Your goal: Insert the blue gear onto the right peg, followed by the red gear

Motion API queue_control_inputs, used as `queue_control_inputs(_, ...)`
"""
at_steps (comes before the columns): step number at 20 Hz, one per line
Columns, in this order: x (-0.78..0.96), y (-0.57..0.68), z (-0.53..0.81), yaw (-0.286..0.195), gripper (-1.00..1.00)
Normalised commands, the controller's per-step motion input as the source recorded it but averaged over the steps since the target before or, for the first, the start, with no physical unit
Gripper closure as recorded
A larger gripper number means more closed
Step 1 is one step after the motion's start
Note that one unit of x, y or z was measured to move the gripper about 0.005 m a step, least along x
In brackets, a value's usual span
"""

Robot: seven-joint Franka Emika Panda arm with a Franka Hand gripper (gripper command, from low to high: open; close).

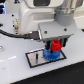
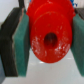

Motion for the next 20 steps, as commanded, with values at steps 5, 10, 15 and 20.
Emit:
queue_control_inputs(5,0.15,-0.08,0.06,0.0,1.0)
queue_control_inputs(10,0.21,-0.12,-0.07,0.0,1.0)
queue_control_inputs(15,0.24,-0.14,-0.12,0.0,1.0)
queue_control_inputs(20,0.19,-0.07,-0.14,0.0,1.0)
